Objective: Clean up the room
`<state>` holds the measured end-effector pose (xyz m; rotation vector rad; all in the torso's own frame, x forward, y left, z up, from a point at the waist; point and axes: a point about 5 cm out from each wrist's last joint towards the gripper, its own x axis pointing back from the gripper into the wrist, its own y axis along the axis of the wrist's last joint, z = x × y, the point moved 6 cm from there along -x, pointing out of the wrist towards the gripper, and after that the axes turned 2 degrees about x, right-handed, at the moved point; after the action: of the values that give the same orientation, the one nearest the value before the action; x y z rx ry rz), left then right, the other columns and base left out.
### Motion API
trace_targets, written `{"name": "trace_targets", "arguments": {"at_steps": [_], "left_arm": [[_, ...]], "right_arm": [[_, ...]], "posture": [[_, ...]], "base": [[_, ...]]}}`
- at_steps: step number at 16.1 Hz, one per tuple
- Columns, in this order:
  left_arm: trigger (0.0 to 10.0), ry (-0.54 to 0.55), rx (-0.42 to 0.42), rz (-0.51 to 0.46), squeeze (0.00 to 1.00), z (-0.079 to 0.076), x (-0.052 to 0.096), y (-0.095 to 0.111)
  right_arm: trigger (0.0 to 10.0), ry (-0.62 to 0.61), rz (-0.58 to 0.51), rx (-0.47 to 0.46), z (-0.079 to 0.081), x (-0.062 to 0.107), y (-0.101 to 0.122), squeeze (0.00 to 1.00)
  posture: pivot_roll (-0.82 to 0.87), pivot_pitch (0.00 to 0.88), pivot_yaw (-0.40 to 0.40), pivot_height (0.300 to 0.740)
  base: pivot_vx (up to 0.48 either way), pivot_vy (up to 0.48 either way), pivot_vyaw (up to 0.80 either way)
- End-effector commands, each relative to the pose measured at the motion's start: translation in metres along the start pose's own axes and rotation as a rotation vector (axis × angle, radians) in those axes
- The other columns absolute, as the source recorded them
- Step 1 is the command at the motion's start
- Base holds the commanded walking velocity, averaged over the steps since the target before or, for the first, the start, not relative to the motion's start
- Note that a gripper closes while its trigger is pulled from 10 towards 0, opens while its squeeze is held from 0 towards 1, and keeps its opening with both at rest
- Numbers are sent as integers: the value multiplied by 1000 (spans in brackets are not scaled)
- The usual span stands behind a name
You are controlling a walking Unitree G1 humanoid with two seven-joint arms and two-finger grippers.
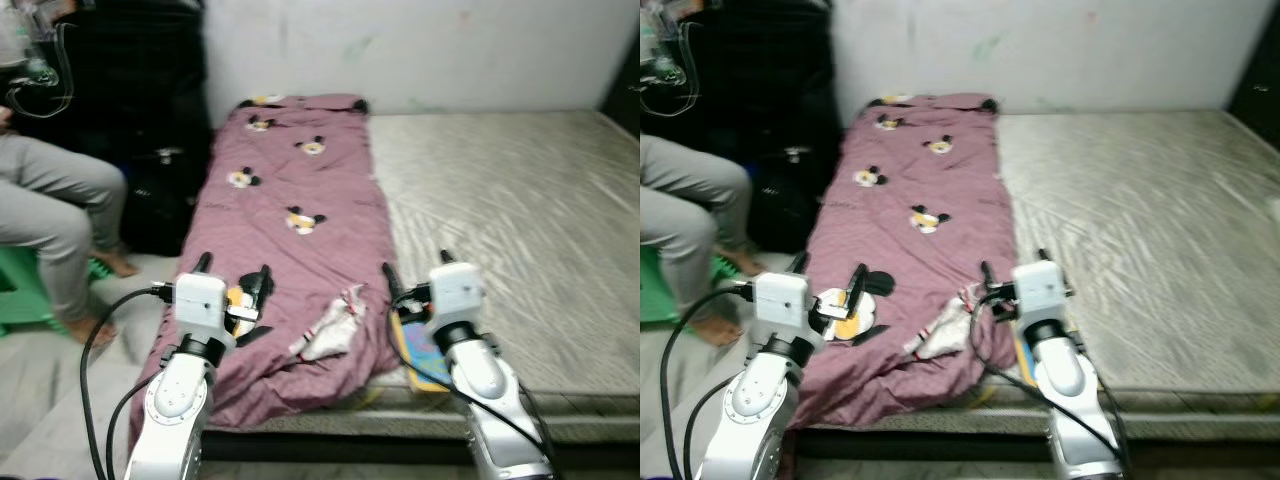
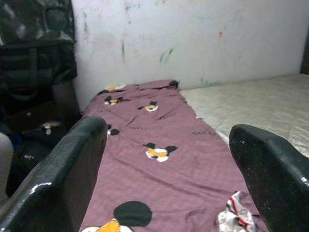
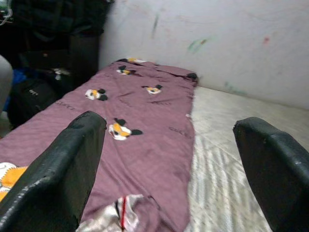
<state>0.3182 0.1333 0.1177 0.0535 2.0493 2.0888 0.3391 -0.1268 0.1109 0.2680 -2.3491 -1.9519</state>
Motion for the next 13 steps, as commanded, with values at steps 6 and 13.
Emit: {"name": "trace_targets", "arguments": {"at_steps": [6,13], "left_arm": [[10000,34,-29,20,0,11,1,-3],[10000,54,-40,30,0,13,1,-4]], "right_arm": [[10000,25,-18,-18,10,-4,5,0],[10000,32,-18,-16,11,-3,5,0]], "posture": [[-46,0,14,740],[-43,0,13,740]], "base": [[87,0,0],[0,-130,244]]}}
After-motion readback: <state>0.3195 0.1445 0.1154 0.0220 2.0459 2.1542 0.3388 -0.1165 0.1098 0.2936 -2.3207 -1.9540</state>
